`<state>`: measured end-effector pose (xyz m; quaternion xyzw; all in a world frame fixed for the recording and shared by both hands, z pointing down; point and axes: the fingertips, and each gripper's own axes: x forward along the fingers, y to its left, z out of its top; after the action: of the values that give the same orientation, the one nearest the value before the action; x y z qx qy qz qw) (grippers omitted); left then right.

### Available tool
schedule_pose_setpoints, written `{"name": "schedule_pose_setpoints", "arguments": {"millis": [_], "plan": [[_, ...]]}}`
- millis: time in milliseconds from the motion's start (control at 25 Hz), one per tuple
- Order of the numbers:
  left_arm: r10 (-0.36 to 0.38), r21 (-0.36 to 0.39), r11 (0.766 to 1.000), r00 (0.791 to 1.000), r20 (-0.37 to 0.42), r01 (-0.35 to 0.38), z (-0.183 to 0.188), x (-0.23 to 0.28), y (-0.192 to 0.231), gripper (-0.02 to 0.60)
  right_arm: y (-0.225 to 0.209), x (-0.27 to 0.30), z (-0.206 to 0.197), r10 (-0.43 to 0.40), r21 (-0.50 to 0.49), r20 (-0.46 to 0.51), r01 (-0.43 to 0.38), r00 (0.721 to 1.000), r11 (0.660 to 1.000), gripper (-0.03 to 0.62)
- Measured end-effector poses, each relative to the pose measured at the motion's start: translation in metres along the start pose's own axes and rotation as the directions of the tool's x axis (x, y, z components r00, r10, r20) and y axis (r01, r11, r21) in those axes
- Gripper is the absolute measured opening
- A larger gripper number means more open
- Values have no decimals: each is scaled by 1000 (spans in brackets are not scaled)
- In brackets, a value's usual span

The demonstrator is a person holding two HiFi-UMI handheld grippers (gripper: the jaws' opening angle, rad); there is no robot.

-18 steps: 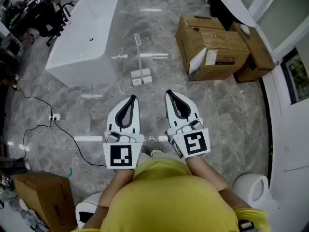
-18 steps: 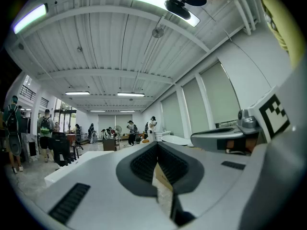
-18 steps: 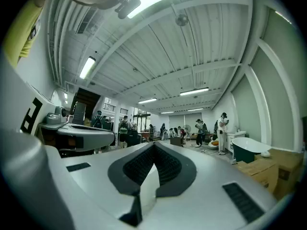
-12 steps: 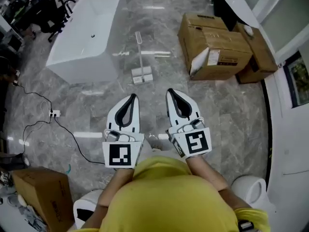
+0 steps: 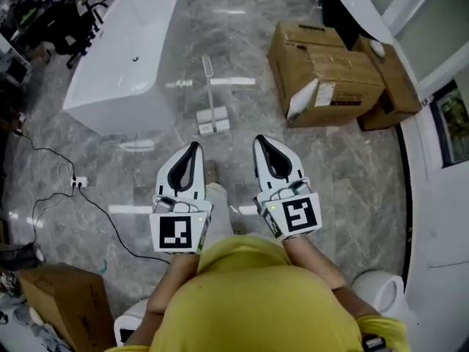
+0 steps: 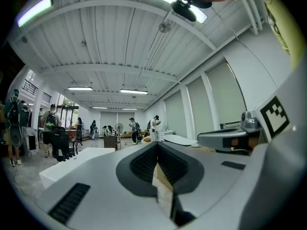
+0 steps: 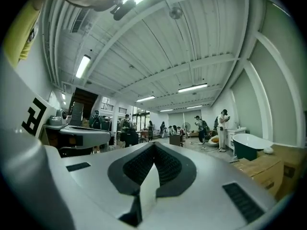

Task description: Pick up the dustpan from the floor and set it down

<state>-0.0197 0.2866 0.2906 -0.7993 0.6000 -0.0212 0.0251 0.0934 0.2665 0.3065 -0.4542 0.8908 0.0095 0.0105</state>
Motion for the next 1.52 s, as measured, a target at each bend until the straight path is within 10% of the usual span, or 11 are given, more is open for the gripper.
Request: {"name": "schedule_pose_setpoints", "arguments": {"millis": [800,1520], "plan": [[-93,-33,995,992,-84,91,-39,219,128,3,-88,234,-37,-52,8,-90,53,995,999,11],[-202,-101,977,966,-159,188,-75,303,169,3,-107,322,-76,-62,-12,-227,61,972,998,11]]}}
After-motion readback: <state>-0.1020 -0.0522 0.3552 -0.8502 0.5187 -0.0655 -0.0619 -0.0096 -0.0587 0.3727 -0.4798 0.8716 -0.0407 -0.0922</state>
